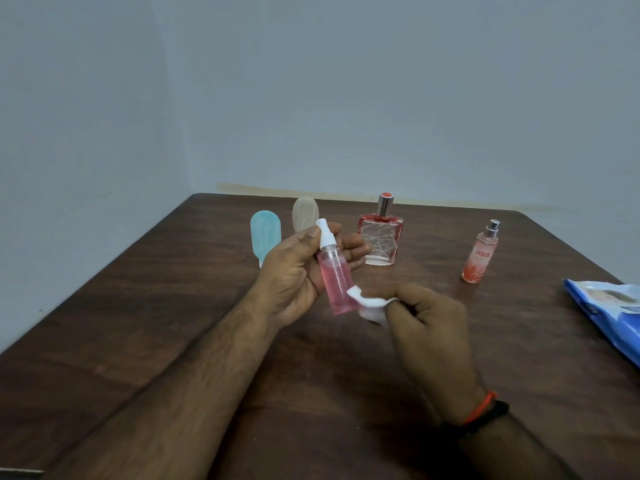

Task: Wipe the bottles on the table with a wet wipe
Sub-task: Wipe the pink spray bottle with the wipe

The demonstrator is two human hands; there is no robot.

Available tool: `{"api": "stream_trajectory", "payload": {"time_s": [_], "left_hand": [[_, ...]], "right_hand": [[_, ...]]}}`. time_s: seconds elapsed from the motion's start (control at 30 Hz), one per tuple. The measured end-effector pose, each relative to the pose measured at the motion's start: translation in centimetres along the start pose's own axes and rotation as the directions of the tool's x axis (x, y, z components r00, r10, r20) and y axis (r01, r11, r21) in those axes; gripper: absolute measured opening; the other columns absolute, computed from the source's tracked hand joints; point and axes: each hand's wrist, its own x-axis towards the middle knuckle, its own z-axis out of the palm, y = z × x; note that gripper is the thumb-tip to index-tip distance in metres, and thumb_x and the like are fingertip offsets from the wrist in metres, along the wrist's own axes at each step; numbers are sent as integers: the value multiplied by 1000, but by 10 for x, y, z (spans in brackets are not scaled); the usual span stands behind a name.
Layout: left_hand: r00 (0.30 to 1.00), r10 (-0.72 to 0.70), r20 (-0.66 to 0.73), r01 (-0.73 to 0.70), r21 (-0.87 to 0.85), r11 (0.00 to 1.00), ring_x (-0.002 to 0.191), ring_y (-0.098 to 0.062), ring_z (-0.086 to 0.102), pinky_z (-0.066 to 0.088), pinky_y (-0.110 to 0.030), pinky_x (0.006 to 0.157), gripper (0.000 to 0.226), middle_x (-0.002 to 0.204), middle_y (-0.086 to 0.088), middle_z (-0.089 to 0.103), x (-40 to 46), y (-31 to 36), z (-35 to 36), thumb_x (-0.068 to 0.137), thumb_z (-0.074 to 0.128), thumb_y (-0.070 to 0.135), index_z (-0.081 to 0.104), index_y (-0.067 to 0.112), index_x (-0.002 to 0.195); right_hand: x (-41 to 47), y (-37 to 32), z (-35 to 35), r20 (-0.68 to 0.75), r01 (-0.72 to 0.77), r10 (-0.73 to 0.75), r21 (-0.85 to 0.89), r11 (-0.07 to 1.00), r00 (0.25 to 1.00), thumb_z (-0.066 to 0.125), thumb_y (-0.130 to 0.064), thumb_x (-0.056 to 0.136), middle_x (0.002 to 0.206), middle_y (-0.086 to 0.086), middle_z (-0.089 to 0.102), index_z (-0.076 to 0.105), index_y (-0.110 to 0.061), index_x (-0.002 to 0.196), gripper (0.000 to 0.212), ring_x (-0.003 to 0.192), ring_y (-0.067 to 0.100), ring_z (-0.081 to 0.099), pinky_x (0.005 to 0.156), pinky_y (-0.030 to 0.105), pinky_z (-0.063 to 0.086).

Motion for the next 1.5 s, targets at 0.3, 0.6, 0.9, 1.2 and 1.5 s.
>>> {"api": "stream_trajectory", "payload": {"time_s": [0.3, 0.6, 0.9, 1.2, 1.5], "left_hand": [[999, -16, 50, 20, -69, 997, 120, -42, 59, 46, -50, 104, 27, 123, -36, 61, -3, 0, 7, 103, 37, 14, 54, -3, 113], [999, -21, 25, 20, 30, 999, 119, -32, 62, 55, -40, 95, 37, 127, -25, 63, -4, -3, 8, 101, 48, 29, 61, 0, 121], [984, 8, -175, 18, 148, 989, 84, -21, 70, 59, -36, 77, 33, 95, -14, 71, -2, -4, 8, 89, 63, 30, 72, 2, 105], [983, -27, -181, 22, -33, 999, 95, -28, 61, 51, -46, 96, 61, 97, -18, 64, -2, 7, 3, 83, 64, 22, 49, -7, 135], [999, 7, -43, -9, -58, 998, 92, -21, 70, 55, -35, 95, 30, 98, -15, 73, -5, 3, 9, 84, 57, 14, 70, -4, 105]], "right_hand": [[13, -23, 25, 20, 123, -123, 19, 992, 992, 62, -3, 85, 124, -8, 64, 66, -19, 125, 43, 113, -3, 57, 97, 14, 48], [6, -19, 28, -34, 235, -243, -156, 959, 969, 76, -9, 82, 128, -1, 61, 61, -14, 130, 50, 118, 0, 51, 101, 8, 40], [2, -17, 23, -45, 274, -288, -203, 940, 957, 74, -18, 85, 125, 2, 66, 69, -12, 120, 36, 117, 10, 59, 100, 17, 46], [-10, -10, -5, -46, 181, -188, -122, 976, 981, 67, -29, 92, 80, -16, 69, 73, -29, 108, 18, 71, 1, 63, 59, 15, 47], [21, -36, 15, -4, 260, -264, -153, 953, 965, 58, 0, 92, 120, 0, 68, 68, -12, 122, 34, 111, 11, 61, 97, 28, 51]]}}
